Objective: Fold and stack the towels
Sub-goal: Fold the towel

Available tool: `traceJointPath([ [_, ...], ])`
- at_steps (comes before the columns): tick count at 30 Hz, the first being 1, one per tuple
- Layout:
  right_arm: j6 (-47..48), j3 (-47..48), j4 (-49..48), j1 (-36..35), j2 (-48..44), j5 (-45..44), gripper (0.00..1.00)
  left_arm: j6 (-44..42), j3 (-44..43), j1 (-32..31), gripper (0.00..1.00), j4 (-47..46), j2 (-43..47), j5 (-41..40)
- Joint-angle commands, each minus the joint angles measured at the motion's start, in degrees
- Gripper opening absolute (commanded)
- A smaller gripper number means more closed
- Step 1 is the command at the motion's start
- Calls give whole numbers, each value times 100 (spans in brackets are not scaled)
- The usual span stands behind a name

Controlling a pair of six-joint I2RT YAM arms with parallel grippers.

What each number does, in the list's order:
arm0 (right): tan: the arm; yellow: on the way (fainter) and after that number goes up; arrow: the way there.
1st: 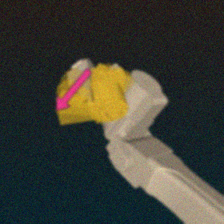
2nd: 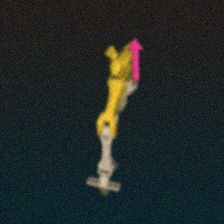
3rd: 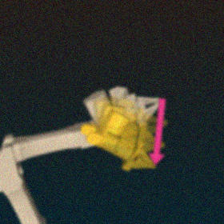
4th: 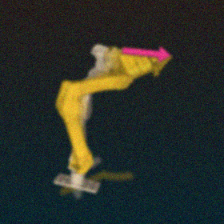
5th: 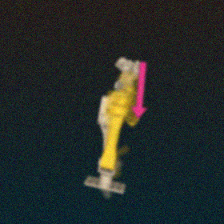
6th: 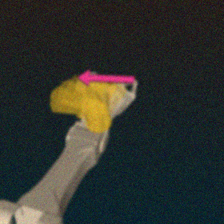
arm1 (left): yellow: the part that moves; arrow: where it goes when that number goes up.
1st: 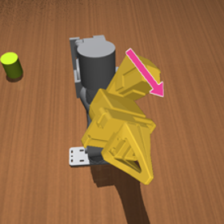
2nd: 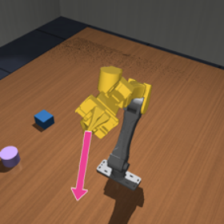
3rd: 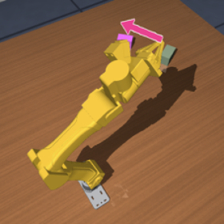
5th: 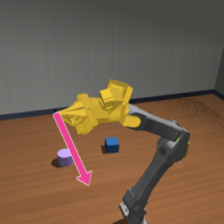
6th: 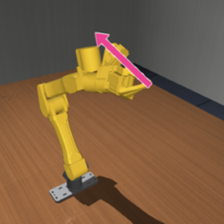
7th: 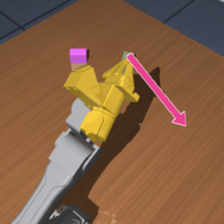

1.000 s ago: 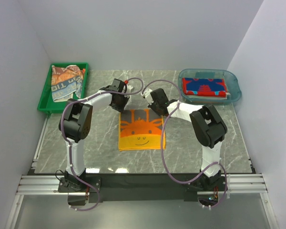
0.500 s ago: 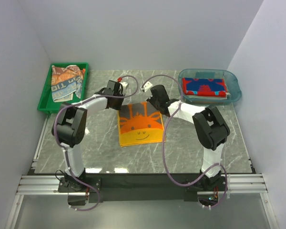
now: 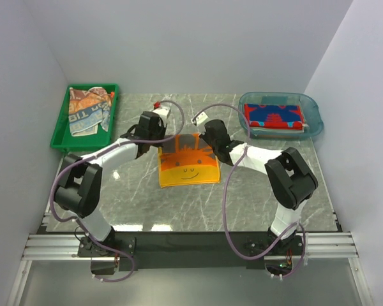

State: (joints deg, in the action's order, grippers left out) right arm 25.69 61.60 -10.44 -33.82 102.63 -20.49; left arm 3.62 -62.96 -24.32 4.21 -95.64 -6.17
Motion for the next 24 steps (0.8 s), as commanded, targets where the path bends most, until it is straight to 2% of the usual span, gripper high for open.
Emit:
traceJointPath([
  [1,85,-280,-195,25,-419,-807,0,103,345,-64,1,-25,325,-876],
  [7,24,-781,-424,-124,-700,-983,0,657,916,-310,1,-236,809,-1228],
  [17,-73,-1317,-556,-423,-885,-1440,0,1412,1584,-776,1,-315,1126,-2080],
  [24,23,-1713,-784,-678,-990,-1993,1,2107,2200,-864,1,-570,1591,-2459],
])
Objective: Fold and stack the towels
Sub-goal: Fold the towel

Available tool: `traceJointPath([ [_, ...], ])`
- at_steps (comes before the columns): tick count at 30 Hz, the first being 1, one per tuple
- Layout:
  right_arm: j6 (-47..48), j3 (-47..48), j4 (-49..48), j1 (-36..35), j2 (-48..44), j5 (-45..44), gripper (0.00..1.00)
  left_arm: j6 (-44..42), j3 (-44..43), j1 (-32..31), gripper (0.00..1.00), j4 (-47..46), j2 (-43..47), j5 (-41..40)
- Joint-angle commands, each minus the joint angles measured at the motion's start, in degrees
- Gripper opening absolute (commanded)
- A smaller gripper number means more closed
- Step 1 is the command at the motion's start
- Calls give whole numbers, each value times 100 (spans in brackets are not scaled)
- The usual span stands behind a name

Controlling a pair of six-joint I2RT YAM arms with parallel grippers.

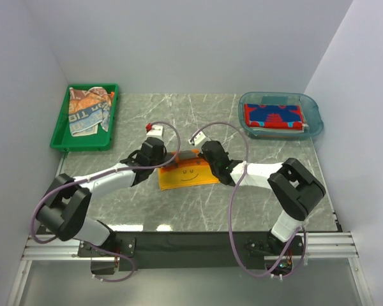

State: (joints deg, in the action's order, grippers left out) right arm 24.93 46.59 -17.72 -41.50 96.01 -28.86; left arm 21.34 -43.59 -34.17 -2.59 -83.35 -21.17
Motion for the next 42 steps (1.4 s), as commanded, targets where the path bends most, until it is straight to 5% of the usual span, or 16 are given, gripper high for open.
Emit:
traceJointPath([
  [1,83,-246,-100,54,-354,-1226,2,405,333,104,1,57,477,-951],
  [20,-207,-695,672,-816,-803,-1974,7,2057,1529,-230,1,540,1567,-599],
  [25,-488,-703,1384,-1281,-812,-2105,20,2303,1819,-300,3,689,1831,-476],
  [29,-830,-704,1841,-1545,-803,-2097,29,2497,1951,-379,16,813,2278,-205],
  [33,-1244,-669,2193,-1704,-873,-2001,42,2594,2118,-502,51,891,2718,-54],
  [38,-2296,-432,2562,-1660,-1557,-1580,57,2656,1908,-582,65,1496,3289,16],
  [42,-3361,-230,2800,-1432,-2417,-991,85,2918,1548,-590,76,2076,3545,112],
])
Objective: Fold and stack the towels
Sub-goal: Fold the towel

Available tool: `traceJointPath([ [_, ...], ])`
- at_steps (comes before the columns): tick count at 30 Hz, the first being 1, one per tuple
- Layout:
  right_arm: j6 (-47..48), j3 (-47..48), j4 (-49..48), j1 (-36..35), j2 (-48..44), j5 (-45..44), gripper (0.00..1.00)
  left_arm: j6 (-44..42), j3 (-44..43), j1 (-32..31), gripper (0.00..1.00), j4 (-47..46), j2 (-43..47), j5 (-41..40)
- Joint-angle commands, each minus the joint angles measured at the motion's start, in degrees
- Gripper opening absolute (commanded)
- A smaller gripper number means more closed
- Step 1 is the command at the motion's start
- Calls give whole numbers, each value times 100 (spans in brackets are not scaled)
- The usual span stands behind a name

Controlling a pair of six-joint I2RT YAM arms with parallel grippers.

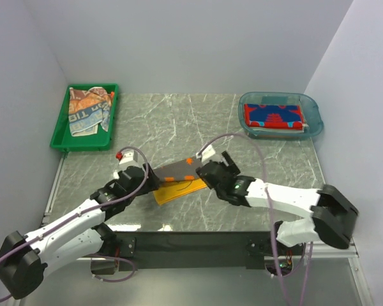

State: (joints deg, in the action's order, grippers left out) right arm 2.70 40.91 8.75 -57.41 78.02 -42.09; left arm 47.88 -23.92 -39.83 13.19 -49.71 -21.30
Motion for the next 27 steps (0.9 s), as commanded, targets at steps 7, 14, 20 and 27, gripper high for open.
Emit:
traceJointPath([
  [7,-3686,208,-197,1670,-1359,2699,85,2169,-895,-24,88,1580,-126,450],
  [14,-5516,-504,-1621,2532,-1166,4190,78,3368,-763,-24,94,845,-433,847],
  [20,-6079,-663,-2026,2726,-719,4393,78,3737,-1026,-24,92,614,-837,768],
  [27,-6589,-724,-2457,2779,-59,4621,77,4159,-1089,-24,88,510,-1304,785],
])
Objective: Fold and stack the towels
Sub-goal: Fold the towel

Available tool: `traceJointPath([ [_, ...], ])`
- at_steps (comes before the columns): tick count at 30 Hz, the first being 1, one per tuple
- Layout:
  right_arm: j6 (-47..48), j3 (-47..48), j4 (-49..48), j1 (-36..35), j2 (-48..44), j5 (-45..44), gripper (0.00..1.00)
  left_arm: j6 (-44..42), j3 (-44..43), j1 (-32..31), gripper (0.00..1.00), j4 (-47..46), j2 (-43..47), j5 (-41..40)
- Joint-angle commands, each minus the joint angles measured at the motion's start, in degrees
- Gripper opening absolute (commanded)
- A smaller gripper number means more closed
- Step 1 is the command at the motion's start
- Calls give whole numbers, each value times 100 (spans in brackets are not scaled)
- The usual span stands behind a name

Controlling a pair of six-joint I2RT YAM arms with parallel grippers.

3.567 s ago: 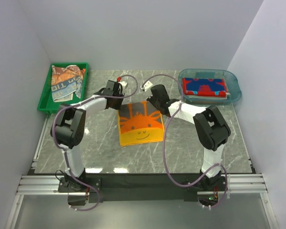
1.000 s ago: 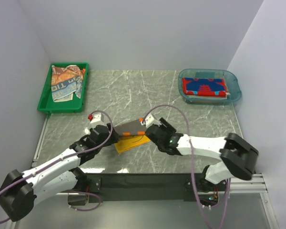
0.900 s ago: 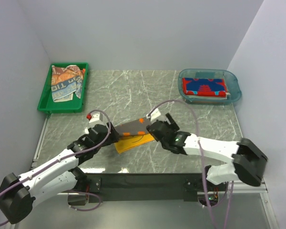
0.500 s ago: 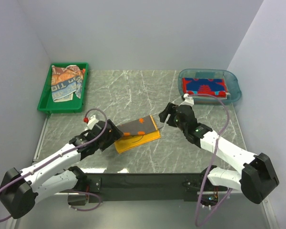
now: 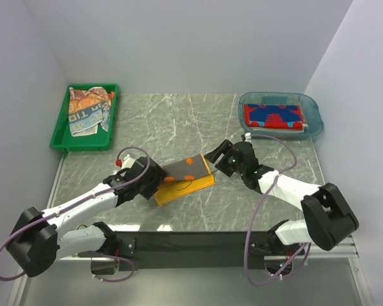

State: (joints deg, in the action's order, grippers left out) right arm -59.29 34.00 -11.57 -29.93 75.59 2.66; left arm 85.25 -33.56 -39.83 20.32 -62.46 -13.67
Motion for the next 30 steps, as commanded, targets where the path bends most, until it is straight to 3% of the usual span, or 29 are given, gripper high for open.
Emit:
traceJointPath([
  [1,-452,-42,-442,40,245,156,77,465,-81,-24,87,-238,-21,14],
  [10,-654,-385,-917,49,746,174,76,124,350,46,85,-949,-398,-154],
  [16,-830,-640,-1338,49,861,200,74,-526,526,590,83,-1600,-837,189],
  [23,-1199,-921,-1839,-3,730,130,72,-1756,-140,1091,82,-1478,-1365,102],
  [30,-1208,-746,-1559,-153,500,-143,70,-1740,-89,1127,81,-1469,-1102,137],
])
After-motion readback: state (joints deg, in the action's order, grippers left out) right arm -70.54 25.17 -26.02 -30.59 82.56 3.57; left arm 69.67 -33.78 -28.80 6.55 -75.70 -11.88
